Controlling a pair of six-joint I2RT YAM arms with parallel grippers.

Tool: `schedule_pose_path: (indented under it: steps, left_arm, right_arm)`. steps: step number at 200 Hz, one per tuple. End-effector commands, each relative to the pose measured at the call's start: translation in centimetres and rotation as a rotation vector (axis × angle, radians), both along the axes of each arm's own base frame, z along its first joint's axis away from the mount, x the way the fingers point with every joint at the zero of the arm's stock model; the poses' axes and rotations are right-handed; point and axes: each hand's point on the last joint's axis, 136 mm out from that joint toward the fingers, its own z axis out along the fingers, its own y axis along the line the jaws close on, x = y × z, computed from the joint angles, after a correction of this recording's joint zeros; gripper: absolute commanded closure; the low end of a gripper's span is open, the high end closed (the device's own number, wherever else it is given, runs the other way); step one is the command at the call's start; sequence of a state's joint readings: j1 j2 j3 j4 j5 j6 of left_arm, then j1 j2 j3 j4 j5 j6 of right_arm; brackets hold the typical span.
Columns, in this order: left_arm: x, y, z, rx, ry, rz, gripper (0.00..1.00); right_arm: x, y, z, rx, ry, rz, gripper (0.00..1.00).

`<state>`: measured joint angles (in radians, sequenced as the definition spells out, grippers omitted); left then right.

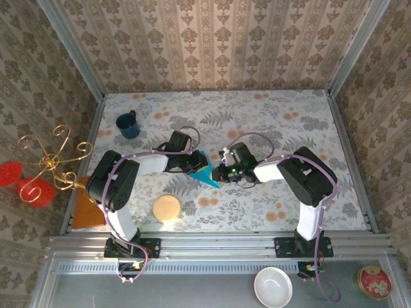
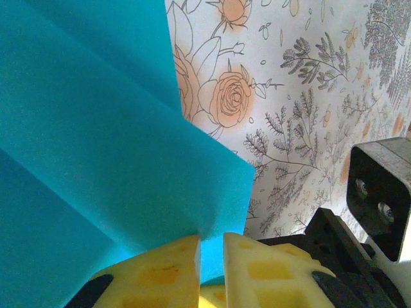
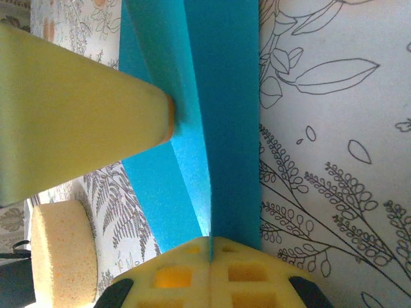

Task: Fold a paper plane with a square sheet of paper (pick it up from the middle)
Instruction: Fourth fold the wing at the center of the table.

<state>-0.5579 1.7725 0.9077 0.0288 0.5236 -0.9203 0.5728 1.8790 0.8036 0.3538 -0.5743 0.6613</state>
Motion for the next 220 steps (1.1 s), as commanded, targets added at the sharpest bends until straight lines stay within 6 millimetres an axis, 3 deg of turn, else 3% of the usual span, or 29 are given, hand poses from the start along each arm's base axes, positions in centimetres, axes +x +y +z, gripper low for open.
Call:
schedule_pose_path:
  steps: [1,41,97,220]
  left_arm:
    - [0.1,0.0,-0.3,0.021,0.025,0.009,0.84]
    - [0.1,0.3,-0.8,0.033,0.047,0.017,0.84]
    - [0.2,0.2,-0.8,0.035,0.053,0.012,0.85]
    - [-0.1,0.3,-1.2,0.046,0.066,0.007,0.85]
  right_arm:
    - [-1.0,-0.4,-1.2,-0.029,0.073,0.018,0.94]
    - [-1.1,-0.5,-0.4,-0.021,0.095,0.004,0.82]
    - [-1.4,-1.6,0.9,-0.031,0.095,-0.031,0.73]
    - [-2.8,-2.8,0.3,-0.053,0.119,-0.030,0.74]
